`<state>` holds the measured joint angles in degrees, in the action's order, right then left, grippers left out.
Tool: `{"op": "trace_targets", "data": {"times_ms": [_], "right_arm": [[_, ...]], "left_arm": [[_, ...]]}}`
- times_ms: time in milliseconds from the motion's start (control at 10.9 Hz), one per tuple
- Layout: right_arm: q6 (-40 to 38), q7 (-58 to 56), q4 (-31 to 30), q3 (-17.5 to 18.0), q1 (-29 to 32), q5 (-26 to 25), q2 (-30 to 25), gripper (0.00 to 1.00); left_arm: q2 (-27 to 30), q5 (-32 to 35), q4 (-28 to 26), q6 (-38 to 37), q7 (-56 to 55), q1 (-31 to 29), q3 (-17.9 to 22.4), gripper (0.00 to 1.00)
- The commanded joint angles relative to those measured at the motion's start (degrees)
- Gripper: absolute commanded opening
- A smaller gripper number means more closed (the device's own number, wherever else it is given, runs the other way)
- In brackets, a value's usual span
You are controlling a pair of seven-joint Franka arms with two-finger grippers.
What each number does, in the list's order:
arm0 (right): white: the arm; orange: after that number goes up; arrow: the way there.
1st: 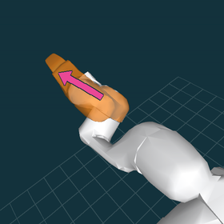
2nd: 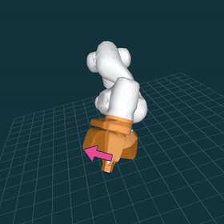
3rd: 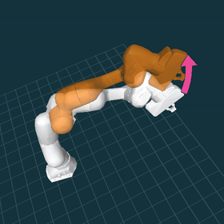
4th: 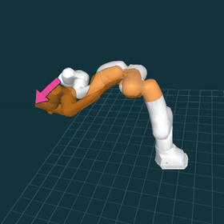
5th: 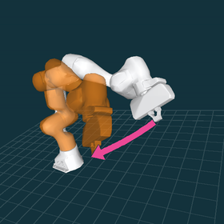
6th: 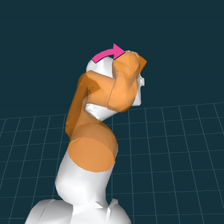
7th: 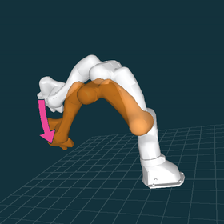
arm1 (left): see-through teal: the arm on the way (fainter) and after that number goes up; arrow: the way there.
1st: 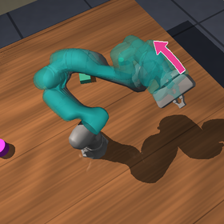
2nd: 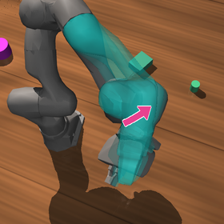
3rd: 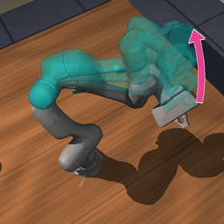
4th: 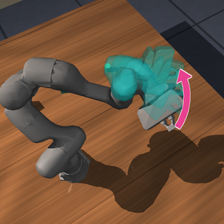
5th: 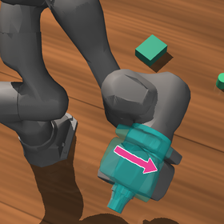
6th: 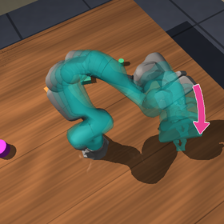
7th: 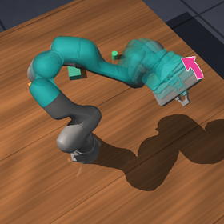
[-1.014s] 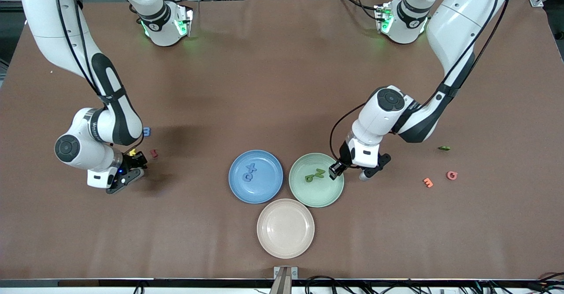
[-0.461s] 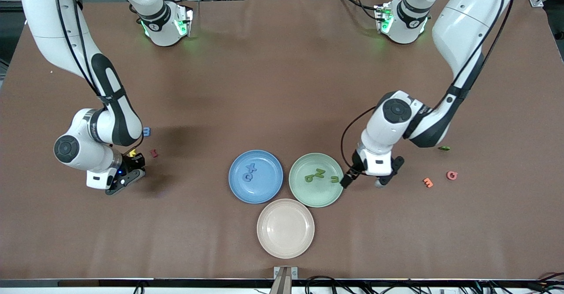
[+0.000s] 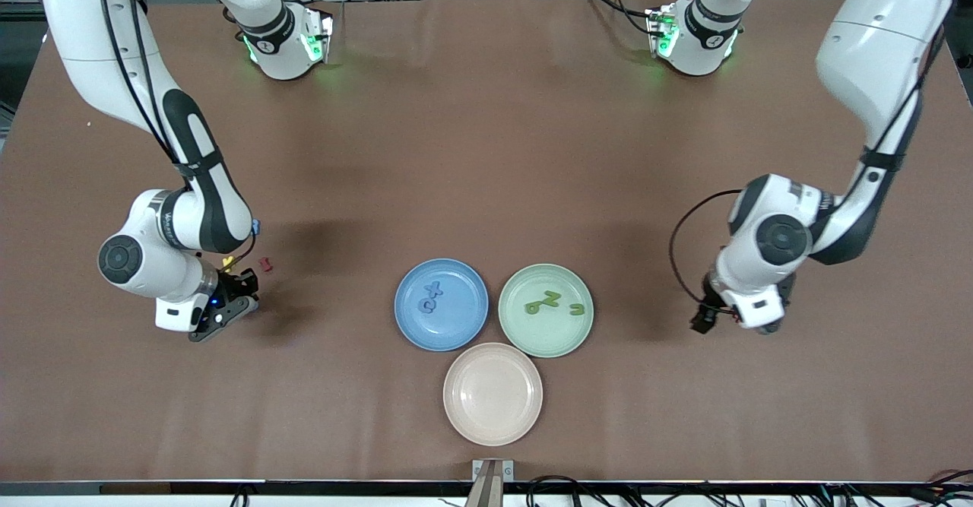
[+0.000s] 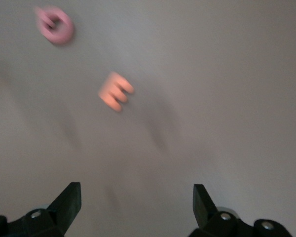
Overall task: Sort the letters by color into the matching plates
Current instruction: 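Lift the blue 6 with the right gripper while the left gripper reaches the green letter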
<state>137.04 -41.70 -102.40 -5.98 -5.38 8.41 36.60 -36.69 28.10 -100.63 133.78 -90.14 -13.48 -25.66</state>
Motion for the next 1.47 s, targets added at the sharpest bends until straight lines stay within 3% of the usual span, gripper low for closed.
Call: {"op": "trace_targets", "data": {"times_ms": [0, 276, 645, 921, 1382], "right_arm": [[-3.88, 4.50, 2.02, 0.09, -2.78, 4.33, -0.83, 0.00], [-4.24, 13.28, 2.56, 0.18, -6.12, 4.86, -0.91, 0.00], [-5.11, 21.81, 3.70, 0.26, -11.12, 10.92, -1.18, 0.00], [-5.73, 30.77, 4.93, 0.18, -15.17, 11.11, -1.09, 0.00], [-8.10, 46.68, 8.18, 0.18, -20.45, 11.02, -0.21, 0.00]], "left_arm": [[3.81, 0.64, -6.14, -2.03, -0.40, -6.72, -1.05, 1.00], [5.22, 0.72, -9.23, -1.94, 0.49, -9.01, -0.97, 1.00], [7.24, 1.43, -13.35, 0.06, 5.57, -14.71, -1.58, 1.00], [8.56, 1.52, -18.10, 5.43, 9.79, -22.00, -4.91, 1.00], [6.37, 2.04, -18.82, 10.97, 10.42, -22.82, -4.92, 1.00]]}}
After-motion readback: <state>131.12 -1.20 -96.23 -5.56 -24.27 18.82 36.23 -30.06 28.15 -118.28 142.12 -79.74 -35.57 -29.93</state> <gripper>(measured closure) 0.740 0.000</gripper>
